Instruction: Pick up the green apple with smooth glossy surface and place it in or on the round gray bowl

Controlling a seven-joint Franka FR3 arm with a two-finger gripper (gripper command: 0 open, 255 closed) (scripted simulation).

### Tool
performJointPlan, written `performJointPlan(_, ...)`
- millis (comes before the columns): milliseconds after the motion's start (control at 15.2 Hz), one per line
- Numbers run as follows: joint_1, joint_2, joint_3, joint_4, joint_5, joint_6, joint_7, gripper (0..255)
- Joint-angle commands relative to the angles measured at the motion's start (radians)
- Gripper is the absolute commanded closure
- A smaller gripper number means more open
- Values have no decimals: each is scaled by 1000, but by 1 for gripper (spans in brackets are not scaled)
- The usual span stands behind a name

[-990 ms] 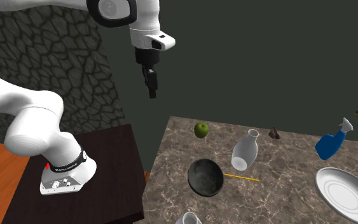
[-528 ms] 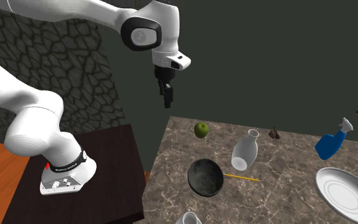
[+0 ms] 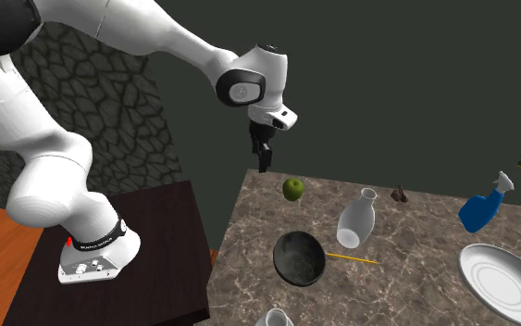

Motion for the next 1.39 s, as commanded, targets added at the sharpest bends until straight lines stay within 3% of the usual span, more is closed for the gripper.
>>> performJointPlan(0,4,83,4,43,6,36,15,0)
performJointPlan(528,14,394,8,238,27,138,51,0)
performJointPlan(990,24,672,9,478,46,164,76,0)
performJointPlan(1320,29,718,10,486,47,202,77,0)
